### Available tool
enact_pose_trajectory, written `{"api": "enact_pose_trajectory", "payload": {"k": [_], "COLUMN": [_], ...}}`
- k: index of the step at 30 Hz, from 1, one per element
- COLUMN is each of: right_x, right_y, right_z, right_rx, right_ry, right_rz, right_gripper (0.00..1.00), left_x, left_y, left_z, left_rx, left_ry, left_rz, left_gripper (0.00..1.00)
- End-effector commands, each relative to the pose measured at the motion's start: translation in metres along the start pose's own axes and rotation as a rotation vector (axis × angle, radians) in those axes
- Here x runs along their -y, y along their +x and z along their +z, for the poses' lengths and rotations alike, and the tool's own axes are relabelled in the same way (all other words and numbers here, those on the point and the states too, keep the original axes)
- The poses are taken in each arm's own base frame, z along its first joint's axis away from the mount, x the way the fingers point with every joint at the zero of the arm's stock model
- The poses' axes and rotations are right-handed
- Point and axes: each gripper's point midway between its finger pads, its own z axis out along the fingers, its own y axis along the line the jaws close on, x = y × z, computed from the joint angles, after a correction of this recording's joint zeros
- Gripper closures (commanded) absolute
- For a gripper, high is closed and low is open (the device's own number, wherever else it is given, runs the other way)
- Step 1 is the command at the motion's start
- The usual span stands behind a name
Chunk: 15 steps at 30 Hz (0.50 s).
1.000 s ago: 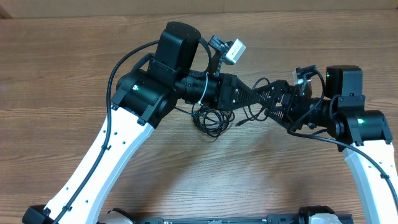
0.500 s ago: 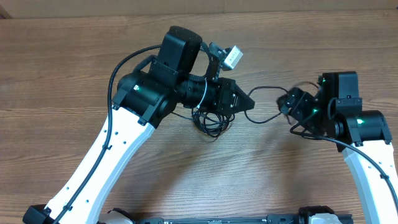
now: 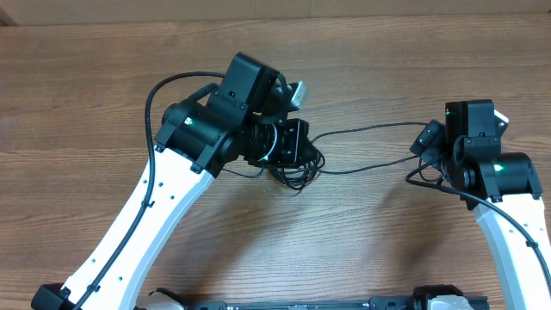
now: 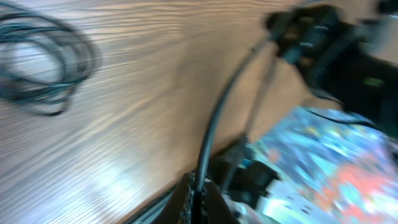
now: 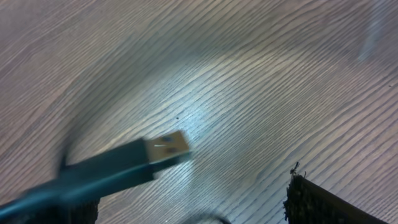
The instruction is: Untangle cables
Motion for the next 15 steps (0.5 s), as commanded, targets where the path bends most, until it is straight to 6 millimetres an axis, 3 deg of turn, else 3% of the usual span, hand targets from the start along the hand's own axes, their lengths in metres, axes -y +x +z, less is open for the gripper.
{"api": "enact_pose_trajectory", "payload": {"k": [1, 9, 15], "right_x": [0.011, 0.008, 0.027], "right_y": [-0.02, -0.032, -0.048], "right_z": [-0.007, -0.018, -0.021], "right_rx": [0.084, 0.08, 0.102], "right_ry": [0.059, 0.006, 0.032], "right_rz": [0.071, 0.125, 0.201], "right_gripper": [0.04, 0.01, 0.0], "left_x": [-0.03, -0.031, -0.03], "left_y": [-0.014, -0.012, -0.013], "left_z": [-0.012, -0.012, -0.012], "left_rx": [0.088, 0.081, 0.086], "left_ry": [-0.152, -0.157, -0.155], "left_rz": [-0.014, -0.018, -0.015], "left_gripper": [0.96, 0.96, 0.96]}}
